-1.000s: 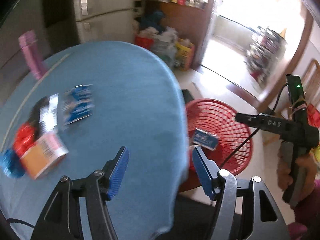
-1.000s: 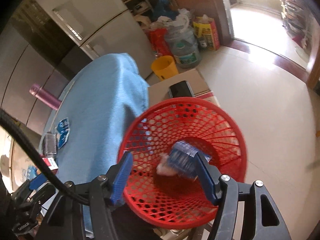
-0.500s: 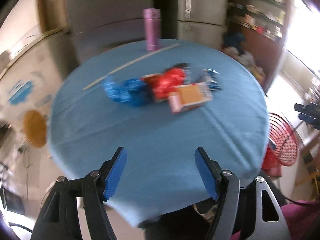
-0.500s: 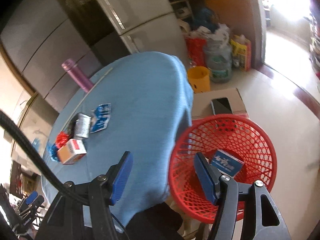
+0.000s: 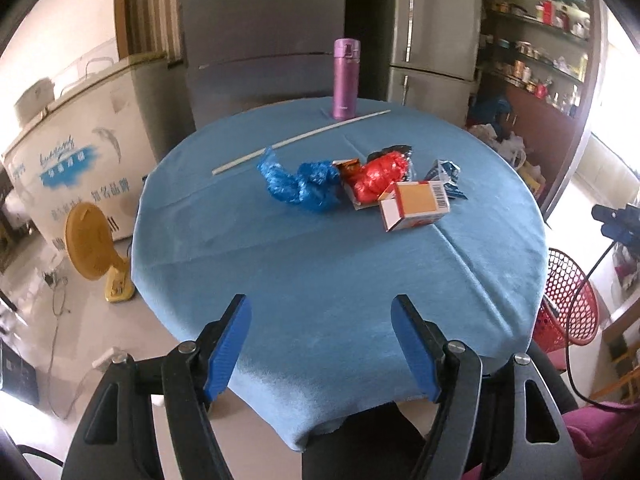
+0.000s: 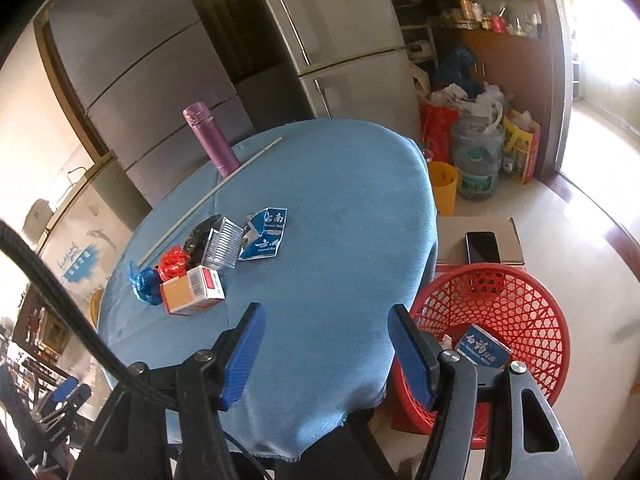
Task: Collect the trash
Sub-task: 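Return both tools over the table toward the remaining trash, then grasp the orange-white medicine box with the left tool while the right tool grasps the blue-white carton, then carry both boxes over the red basket and open both tools to drop them, then bring both tools back over the table toward the plastic bags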
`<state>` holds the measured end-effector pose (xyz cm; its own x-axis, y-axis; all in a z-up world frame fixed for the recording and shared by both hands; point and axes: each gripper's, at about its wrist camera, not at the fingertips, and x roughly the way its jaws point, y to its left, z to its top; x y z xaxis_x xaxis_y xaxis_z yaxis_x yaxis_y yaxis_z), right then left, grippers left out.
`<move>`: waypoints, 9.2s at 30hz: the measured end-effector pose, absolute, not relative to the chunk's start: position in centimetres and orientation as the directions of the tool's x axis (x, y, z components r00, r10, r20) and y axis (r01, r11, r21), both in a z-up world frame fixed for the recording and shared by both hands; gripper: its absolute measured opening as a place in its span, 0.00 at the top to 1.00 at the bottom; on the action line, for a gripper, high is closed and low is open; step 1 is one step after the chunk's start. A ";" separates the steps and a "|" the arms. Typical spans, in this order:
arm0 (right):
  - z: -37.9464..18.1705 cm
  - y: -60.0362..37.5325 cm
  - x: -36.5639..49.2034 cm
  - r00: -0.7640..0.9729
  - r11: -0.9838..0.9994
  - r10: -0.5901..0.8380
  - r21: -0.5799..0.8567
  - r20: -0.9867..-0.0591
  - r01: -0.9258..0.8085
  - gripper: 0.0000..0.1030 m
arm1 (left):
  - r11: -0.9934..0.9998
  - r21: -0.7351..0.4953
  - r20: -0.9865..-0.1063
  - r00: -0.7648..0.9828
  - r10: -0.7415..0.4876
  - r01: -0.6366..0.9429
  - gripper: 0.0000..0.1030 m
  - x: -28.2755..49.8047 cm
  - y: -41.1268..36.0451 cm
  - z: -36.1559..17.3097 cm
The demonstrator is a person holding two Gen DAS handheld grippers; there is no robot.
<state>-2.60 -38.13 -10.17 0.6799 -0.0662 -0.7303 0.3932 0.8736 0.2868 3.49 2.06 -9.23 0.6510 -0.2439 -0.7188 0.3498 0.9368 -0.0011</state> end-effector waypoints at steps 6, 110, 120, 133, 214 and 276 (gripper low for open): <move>-10.5 -38.6 -3.1 0.679 0.864 -0.061 0.302 -0.732 0.404 0.34 | 0.930 -0.027 -0.718 0.640 -0.273 0.366 0.29 3.1 1.3 -9.1; -21.6 -40.7 11.6 0.646 0.703 0.487 0.703 -0.587 0.109 0.78 | 0.681 -0.229 -0.778 0.290 -0.558 0.696 0.48 13.2 -13.3 -17.3; -18.6 -44.4 4.1 0.731 0.695 0.401 0.703 -0.552 0.149 0.78 | 0.678 -0.251 -0.752 0.302 -0.586 0.691 0.52 11.2 -16.0 -15.6; -19.6 -52.2 -7.2 0.783 0.642 0.203 0.684 -0.588 0.347 0.78 | 0.519 -0.215 -0.752 0.199 -0.628 0.827 0.52 8.4 -25.6 -14.0; -11.0 -30.8 6.7 0.720 0.914 0.278 0.406 -0.636 0.006 0.27 | 0.956 0.216 -0.760 0.649 0.038 0.198 0.25 11.0 -3.9 -10.9; -15.3 -33.4 10.7 0.635 0.878 0.275 0.458 -0.721 0.140 0.27 | 0.897 0.237 -0.818 0.575 -0.023 0.373 0.25 13.7 -10.4 -13.7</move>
